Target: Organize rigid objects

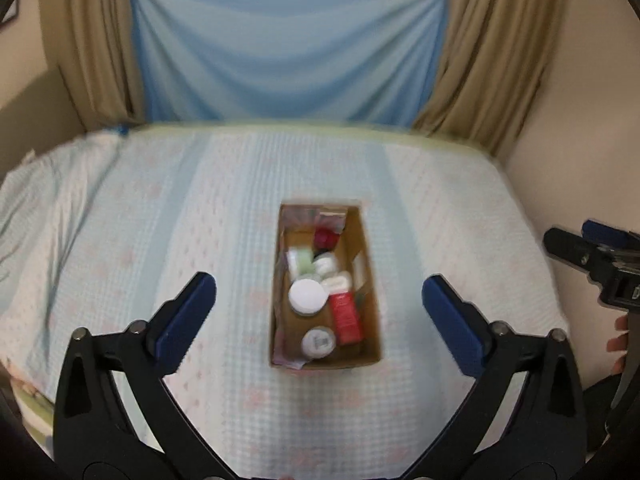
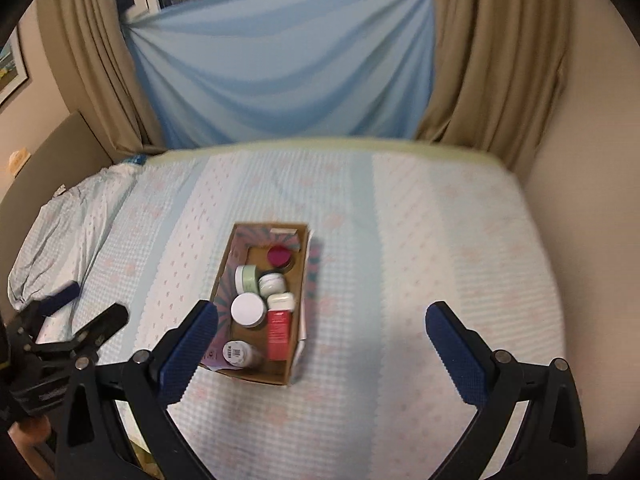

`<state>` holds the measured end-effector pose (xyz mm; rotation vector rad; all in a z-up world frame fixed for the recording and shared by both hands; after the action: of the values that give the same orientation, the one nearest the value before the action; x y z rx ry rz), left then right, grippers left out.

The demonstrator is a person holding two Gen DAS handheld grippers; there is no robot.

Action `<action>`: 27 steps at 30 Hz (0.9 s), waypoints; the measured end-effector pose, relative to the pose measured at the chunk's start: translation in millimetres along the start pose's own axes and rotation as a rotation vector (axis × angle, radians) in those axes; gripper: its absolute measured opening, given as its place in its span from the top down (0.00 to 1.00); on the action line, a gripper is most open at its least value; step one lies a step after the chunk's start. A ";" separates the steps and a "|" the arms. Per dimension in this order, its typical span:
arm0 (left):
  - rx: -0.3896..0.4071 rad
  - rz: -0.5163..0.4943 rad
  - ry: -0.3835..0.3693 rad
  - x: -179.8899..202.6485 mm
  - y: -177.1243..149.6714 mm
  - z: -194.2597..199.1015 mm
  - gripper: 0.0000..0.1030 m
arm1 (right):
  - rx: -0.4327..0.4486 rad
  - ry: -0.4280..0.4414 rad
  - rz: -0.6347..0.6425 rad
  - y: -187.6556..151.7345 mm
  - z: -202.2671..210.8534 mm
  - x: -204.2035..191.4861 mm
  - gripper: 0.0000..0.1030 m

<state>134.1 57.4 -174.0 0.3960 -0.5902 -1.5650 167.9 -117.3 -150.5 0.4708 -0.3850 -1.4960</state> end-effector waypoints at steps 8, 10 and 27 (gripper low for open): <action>0.113 -0.022 0.027 33.1 7.9 82.4 0.00 | 0.140 -0.077 -0.010 -12.5 97.3 24.0 0.00; 0.145 -0.033 0.042 36.0 6.5 98.8 0.00 | 0.168 -0.095 -0.011 -18.8 110.7 27.0 0.00; 0.272 -0.068 0.043 56.3 -4.1 145.3 0.00 | 0.259 -0.160 -0.054 -40.6 143.3 50.2 0.00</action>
<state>41.6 20.7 -54.1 0.6584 -0.7659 -1.5407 61.0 -176.7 -51.8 0.5705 -0.7026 -1.5487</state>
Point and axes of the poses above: each gripper's, at about its wrist camera, not at the fingertips, and z roughly against the way its jaws point, x to its right, y to its top, the point moved 10 cm from there along -z, roughly the way its jaws point, and after that the axes turned 6 degrees about -x, right-handed, at the moved point
